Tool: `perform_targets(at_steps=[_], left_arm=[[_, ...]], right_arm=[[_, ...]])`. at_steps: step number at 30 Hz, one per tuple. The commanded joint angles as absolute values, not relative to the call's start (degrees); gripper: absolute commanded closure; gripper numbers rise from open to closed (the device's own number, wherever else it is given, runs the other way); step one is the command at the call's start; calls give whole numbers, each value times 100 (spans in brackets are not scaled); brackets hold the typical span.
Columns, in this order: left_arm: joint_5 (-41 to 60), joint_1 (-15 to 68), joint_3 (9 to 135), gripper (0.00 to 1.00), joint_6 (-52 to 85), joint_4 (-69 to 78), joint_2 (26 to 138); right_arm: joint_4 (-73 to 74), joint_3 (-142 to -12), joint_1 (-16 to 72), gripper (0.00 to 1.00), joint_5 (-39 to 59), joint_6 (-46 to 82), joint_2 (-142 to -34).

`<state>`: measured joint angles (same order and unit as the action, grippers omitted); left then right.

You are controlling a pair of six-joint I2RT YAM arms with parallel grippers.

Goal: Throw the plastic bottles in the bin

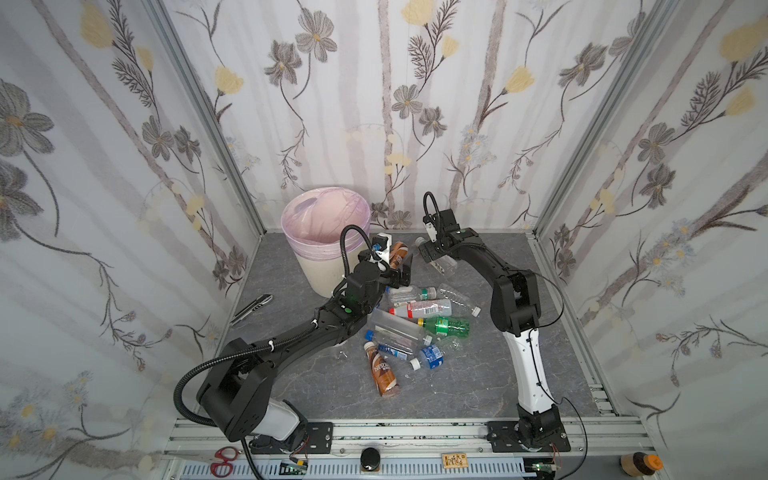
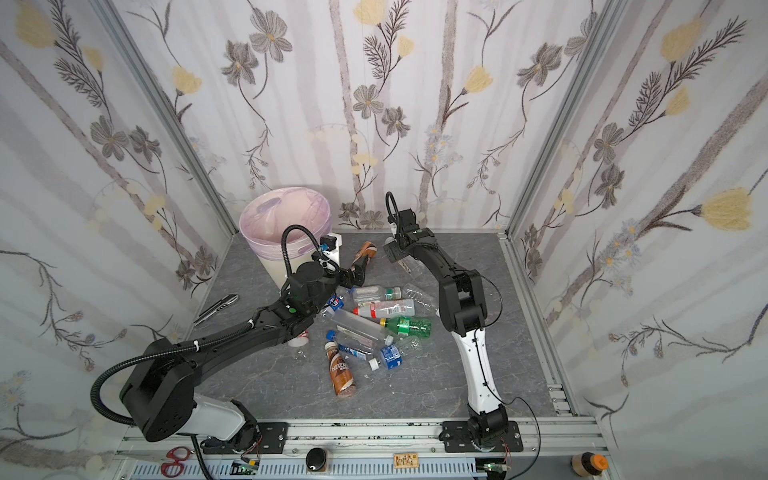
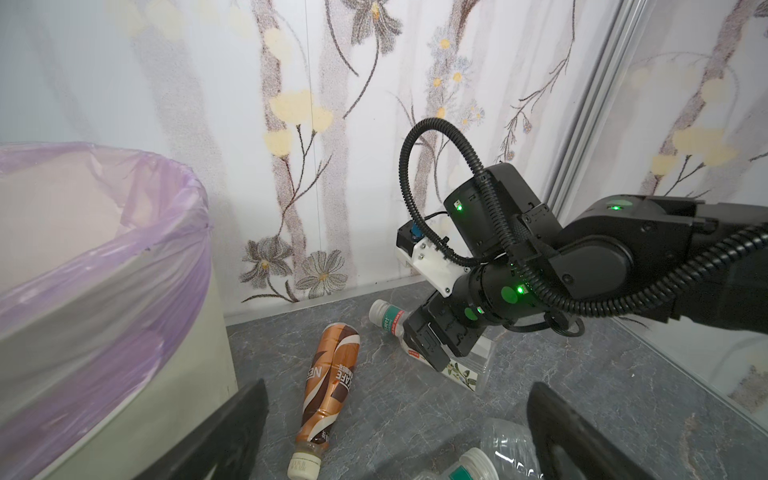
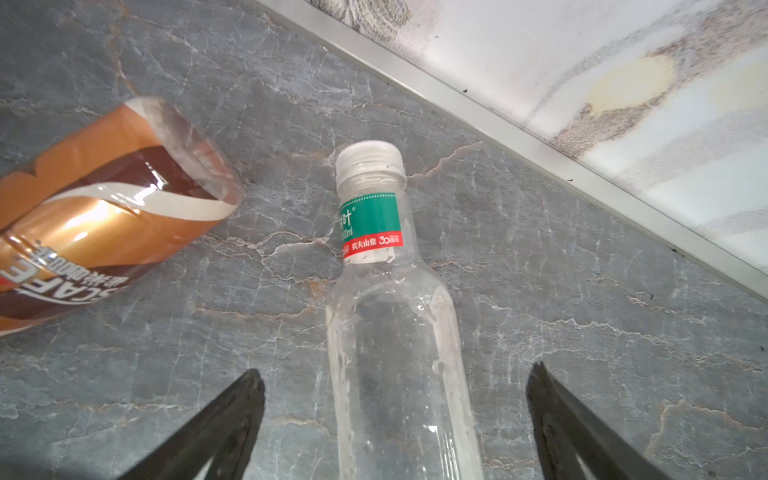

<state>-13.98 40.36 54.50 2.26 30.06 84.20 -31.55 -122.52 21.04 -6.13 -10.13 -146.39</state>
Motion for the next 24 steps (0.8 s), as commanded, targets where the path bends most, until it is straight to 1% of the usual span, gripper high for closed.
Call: perform_targets(at_steps=[1, 6, 8, 11, 13, 15, 17, 19, 22, 24], left_arm=[[-1510, 4050, 5670, 0, 60, 2825, 8545], [-1487, 4043, 6161, 0, 223, 2326, 8717], [-1509, 4026, 6486, 0, 403, 1868, 8837], [-1230, 4024, 7032, 0, 380, 1130, 9077], [-1073, 4027, 7113, 0, 383, 1020, 9107], [-1082, 4016, 7112, 0, 470, 1028, 9096], [-1189, 4026, 7089, 0, 543, 1028, 9083], [-1256, 4024, 7084, 0, 571, 1020, 9062], [-1302, 4028, 7093, 0, 537, 1004, 9000], [-1459, 4025, 7127, 0, 610, 984, 8955]], right_arm=[[-3306, -12312, 2083, 4, -491, -1151, -14707], [-3521, -12313, 2084, 7, -411, -1185, -14744], [-3616, -12319, 2066, 9, -425, -1187, -14761], [-3737, -12319, 2032, 11, -404, -1178, -14799], [-3772, -12320, 2003, 14, -427, -1173, -14818], [-3785, -12313, 1966, 19, -371, -1134, -14826], [-3773, -12322, 1932, 22, -289, -1108, -14830], [-3774, -12340, 1931, 29, -265, -1099, -14833], [-3741, -12366, 1884, 43, -157, -1037, -14802], [-3727, -12367, 1836, 46, -45, -926, -14717]])
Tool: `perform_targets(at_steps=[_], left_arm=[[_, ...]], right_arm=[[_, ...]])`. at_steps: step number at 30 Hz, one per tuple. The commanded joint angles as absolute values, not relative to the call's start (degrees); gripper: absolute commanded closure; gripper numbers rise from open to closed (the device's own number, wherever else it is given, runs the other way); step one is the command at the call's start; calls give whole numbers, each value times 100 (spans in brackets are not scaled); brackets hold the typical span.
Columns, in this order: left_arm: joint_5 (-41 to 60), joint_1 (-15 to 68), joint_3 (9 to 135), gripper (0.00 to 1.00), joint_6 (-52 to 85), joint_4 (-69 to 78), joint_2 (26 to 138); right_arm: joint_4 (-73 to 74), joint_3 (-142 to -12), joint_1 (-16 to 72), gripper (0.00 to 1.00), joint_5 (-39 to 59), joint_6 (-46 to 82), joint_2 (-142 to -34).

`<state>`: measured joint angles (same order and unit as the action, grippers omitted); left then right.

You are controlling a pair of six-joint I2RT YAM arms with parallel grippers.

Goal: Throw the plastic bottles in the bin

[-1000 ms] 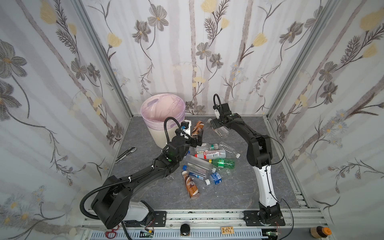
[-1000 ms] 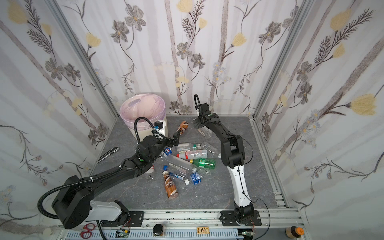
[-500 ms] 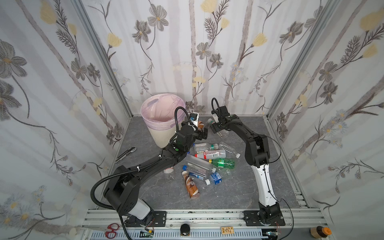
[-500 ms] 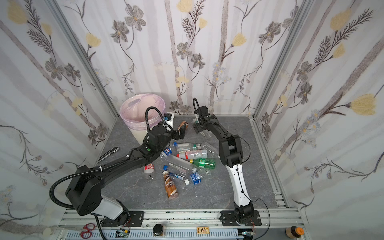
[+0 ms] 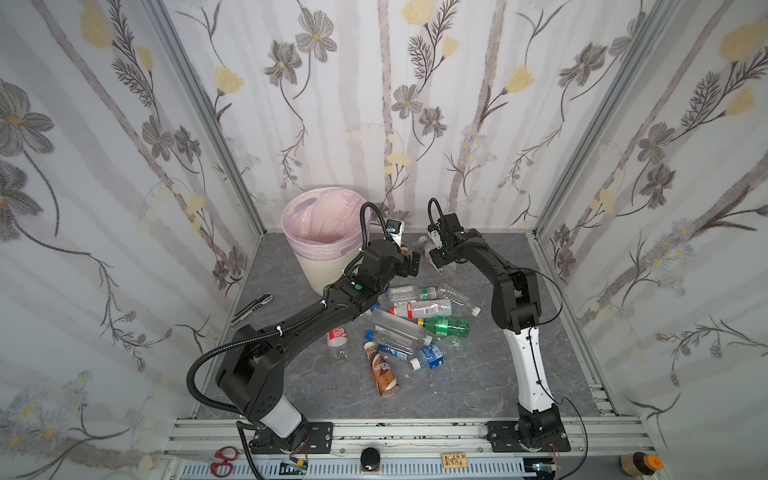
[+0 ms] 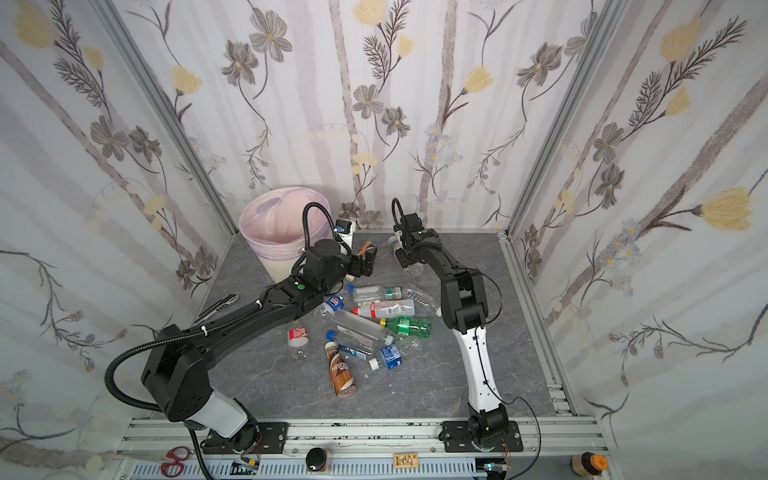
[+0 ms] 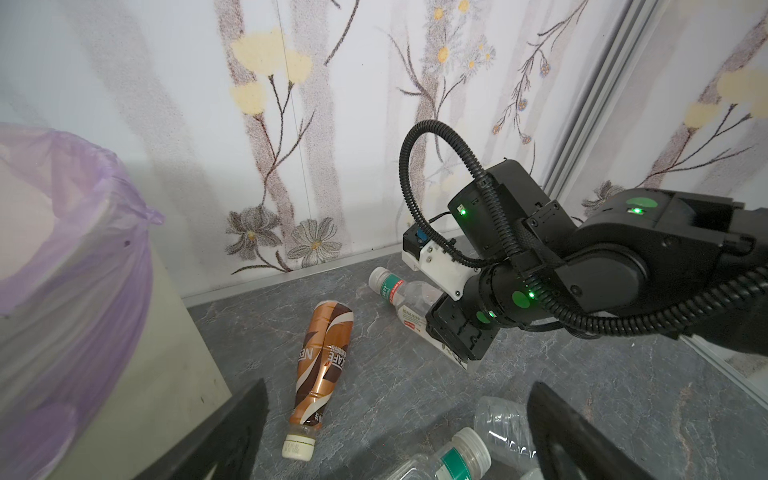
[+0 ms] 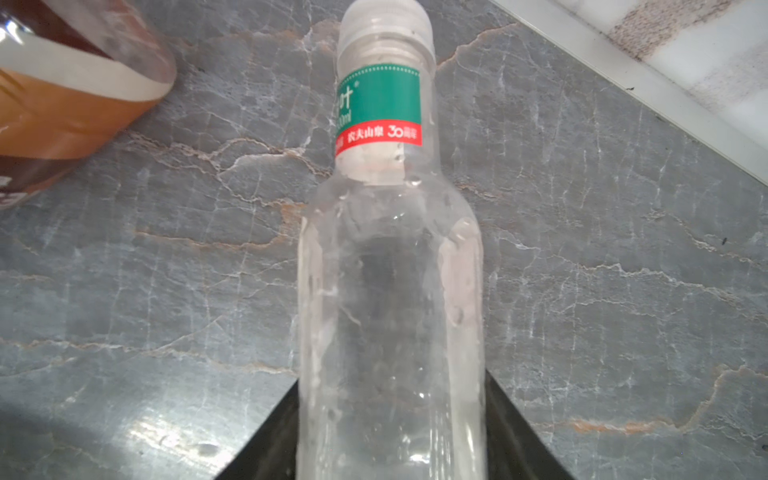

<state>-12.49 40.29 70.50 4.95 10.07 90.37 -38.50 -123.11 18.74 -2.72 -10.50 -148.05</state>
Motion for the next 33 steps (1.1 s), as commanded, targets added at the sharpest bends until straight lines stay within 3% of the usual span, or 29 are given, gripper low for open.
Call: perform_targets(at_steps=[1, 8, 15, 24, 33], left_arm=[[-1544, 4018, 7153, 0, 672, 976, 8927], [-1767, 3975, 7660, 0, 892, 413, 8852], [-1646, 3786, 8407, 0, 1177, -426, 8697], [-1481, 3209, 9278, 0, 1496, -1484, 8398], [-911, 2205, 9344, 0, 1818, -1907, 8003]], right_arm=[[-3727, -12366, 1813, 50, 31, -861, -14652], [-3736, -12325, 1679, 58, 437, -460, -14180], [-3214, -11965, 1743, 59, 1194, 190, -13234], [-765, -10730, 2109, 59, 2205, 1513, -11483], [1599, -10079, 2197, 57, 1729, 2252, -9927]])
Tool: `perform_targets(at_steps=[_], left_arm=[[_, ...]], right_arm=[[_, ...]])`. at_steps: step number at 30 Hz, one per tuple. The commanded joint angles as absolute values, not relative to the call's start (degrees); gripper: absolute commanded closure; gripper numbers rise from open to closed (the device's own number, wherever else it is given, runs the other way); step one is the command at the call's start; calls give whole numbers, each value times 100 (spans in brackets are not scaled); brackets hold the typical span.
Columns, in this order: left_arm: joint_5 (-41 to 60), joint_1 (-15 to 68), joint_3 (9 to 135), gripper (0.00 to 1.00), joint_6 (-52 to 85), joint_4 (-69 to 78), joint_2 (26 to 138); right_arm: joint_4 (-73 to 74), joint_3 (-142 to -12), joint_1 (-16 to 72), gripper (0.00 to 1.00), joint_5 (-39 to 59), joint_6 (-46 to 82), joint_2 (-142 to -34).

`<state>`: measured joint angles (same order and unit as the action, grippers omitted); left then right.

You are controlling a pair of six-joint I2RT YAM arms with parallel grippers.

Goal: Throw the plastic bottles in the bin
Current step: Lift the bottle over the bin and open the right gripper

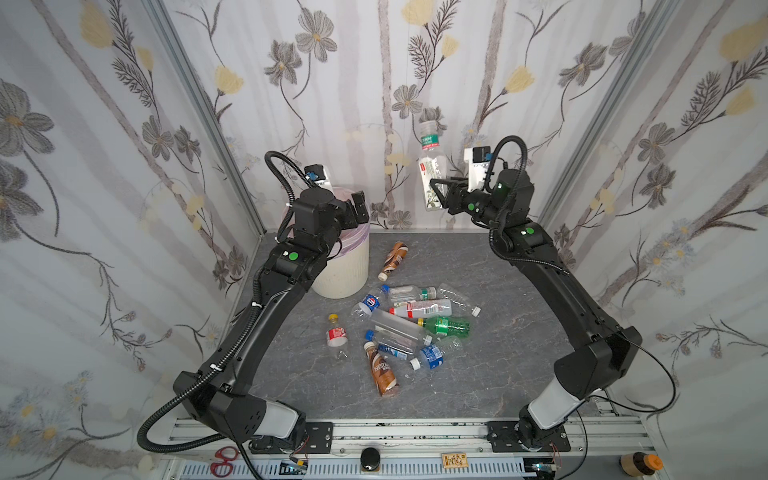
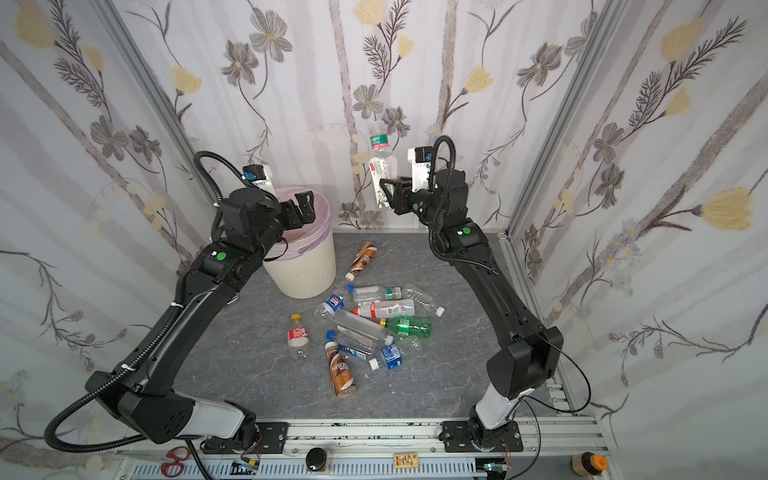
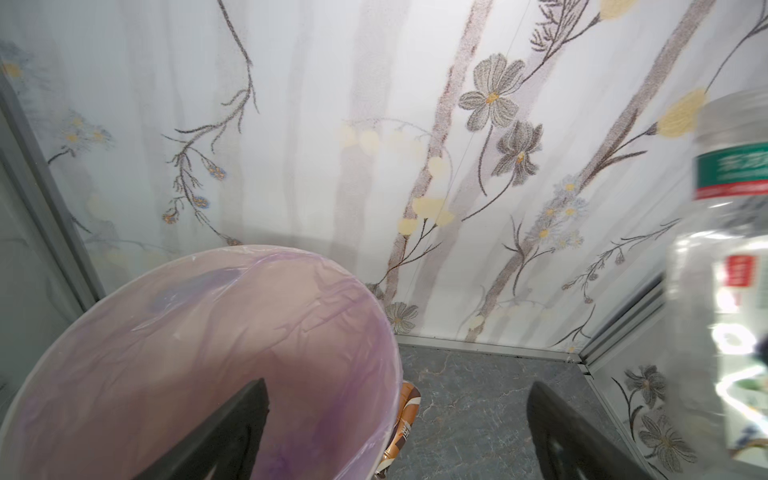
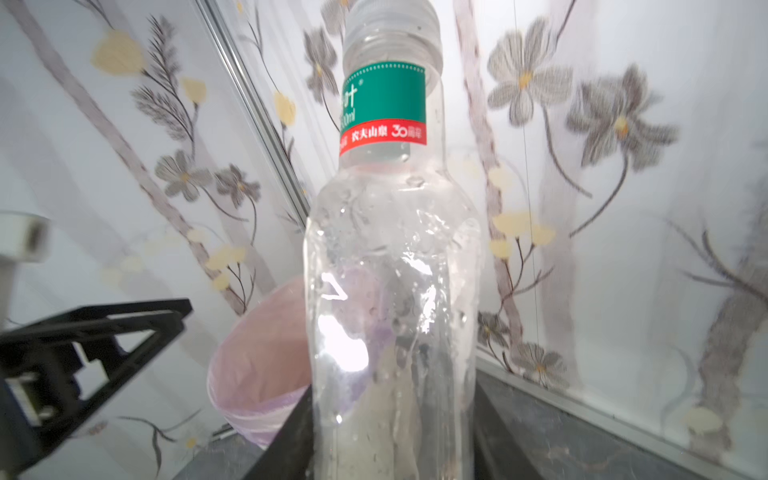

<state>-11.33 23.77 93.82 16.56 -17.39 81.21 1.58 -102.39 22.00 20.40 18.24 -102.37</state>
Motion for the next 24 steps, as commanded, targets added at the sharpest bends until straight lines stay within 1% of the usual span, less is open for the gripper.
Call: perform_targets(at_steps=[1, 4, 7, 9, 11, 15, 17, 19, 21, 24], left_arm=[[-868, 2123, 9303, 0, 1843, -1911, 7953], [-690, 1834, 9123, 0, 1989, -1907, 7751], [-539, 1618, 8947, 0, 2073, -1907, 7578], [-491, 1526, 8833, 0, 2117, -1898, 7482], [-437, 1452, 8744, 0, 2136, -1898, 7404], [-378, 1315, 8555, 0, 2162, -1898, 7273], [-353, 1238, 8450, 0, 2171, -1898, 7234], [-364, 1155, 8332, 0, 2180, -1898, 7086], [-416, 1085, 8202, 0, 2167, -1889, 6974], [-580, 1046, 8074, 0, 2101, -1887, 6866]], right_arm=[[1837, -10003, 2206, 57, 1596, 2318, -9804], [2851, -9583, 2202, 57, 1018, 2743, -9464], [3467, -9572, 2229, 58, 719, 3359, -9605], [3235, -10078, 2368, 60, 688, 3654, -10060], [2694, -10789, 2632, 61, 774, 3668, -10657], [1421, -12271, 3310, 57, 1063, 3537, -12006], [940, -12839, 3588, 50, 1356, 3515, -12637], [632, -13140, 3767, 36, 1450, 3471, -13029], [540, -13148, 3823, 26, 1465, 3459, -13133], [539, -13148, 3823, 14, 1433, 3336, -13038]])
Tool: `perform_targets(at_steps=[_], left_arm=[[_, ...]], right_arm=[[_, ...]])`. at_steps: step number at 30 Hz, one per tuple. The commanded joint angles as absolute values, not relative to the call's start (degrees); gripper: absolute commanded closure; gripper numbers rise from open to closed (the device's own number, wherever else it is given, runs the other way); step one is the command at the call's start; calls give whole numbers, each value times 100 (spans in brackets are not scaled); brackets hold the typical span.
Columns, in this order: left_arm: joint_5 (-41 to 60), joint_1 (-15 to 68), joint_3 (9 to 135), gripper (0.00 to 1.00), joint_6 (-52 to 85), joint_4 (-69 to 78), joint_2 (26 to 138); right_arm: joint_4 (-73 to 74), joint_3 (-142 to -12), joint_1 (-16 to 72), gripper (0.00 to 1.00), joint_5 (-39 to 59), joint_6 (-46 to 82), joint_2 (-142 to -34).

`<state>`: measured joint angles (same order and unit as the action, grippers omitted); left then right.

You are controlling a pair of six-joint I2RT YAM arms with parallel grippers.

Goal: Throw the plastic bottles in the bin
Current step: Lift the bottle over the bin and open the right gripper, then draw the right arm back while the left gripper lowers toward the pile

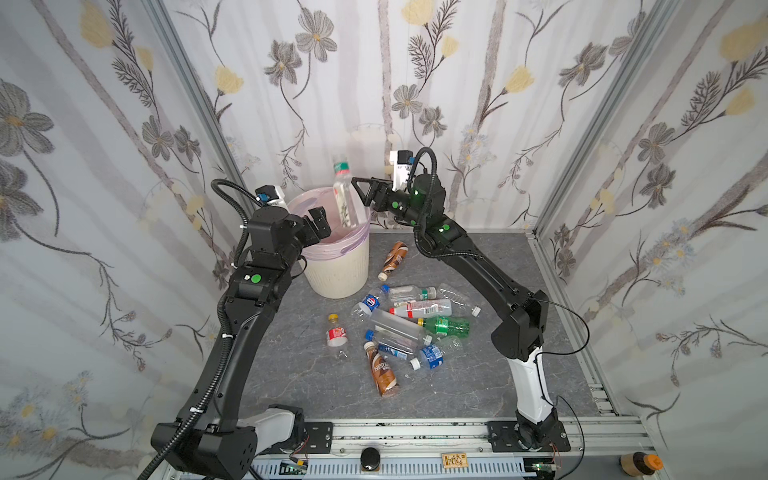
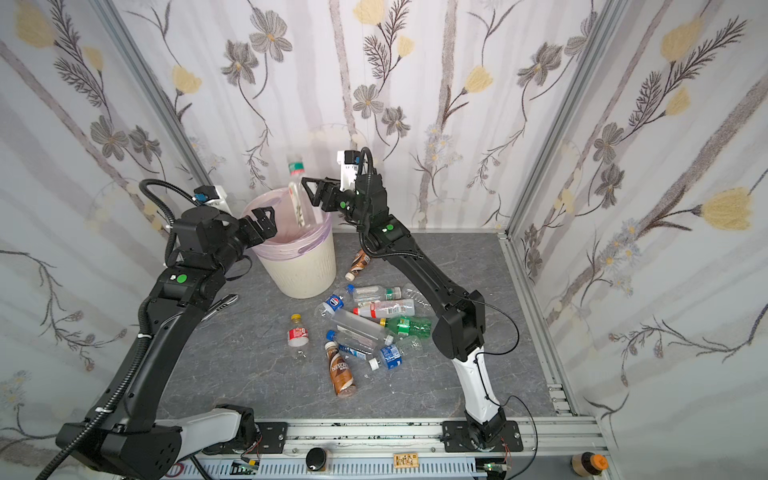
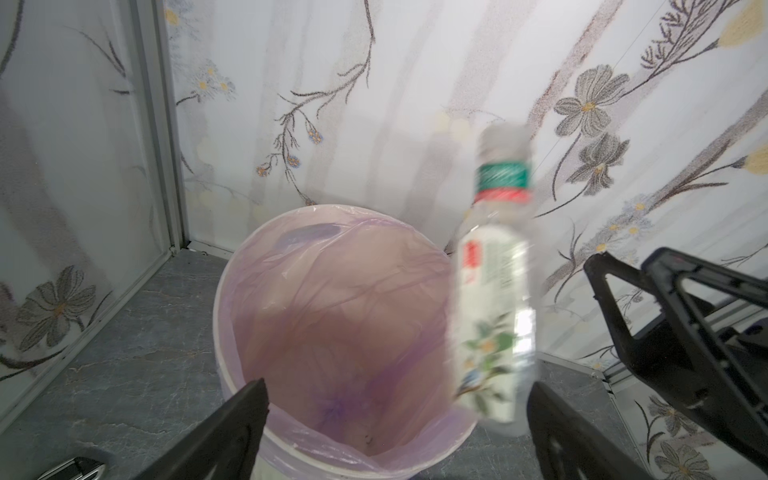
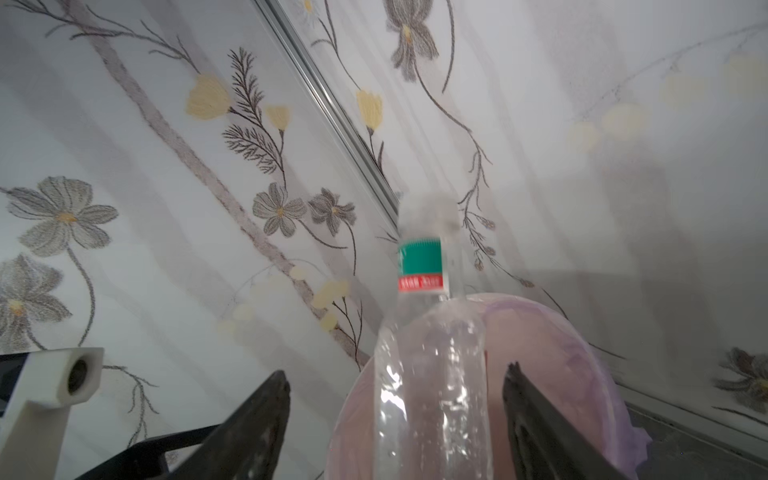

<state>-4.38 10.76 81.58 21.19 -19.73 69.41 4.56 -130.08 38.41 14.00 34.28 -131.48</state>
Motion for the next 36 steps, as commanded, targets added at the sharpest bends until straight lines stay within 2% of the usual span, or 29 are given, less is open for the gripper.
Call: perform_targets(at_steps=[1, 9, 17, 25, 36], left_arm=[[-614, 1041, 8052, 0, 2093, -1884, 6849], [-580, 1042, 7984, 0, 2119, -1881, 6891], [-180, 1046, 7905, 0, 2242, -1880, 6873], [23, 1320, 7692, 0, 2359, -1951, 6915], [-1331, 3019, 7722, 0, 1772, -1951, 7255]], right_arm=[[522, -13148, 3823, 11, 1395, 3280, -12990], [238, -13147, 3797, 0, 1335, 3002, -12721], [-196, -12754, 3729, 0, 1112, 2521, -12312], [-350, -11081, 3548, 0, 488, 1952, -11245], [22, -7862, 2916, 0, 50, 1881, -9544]])
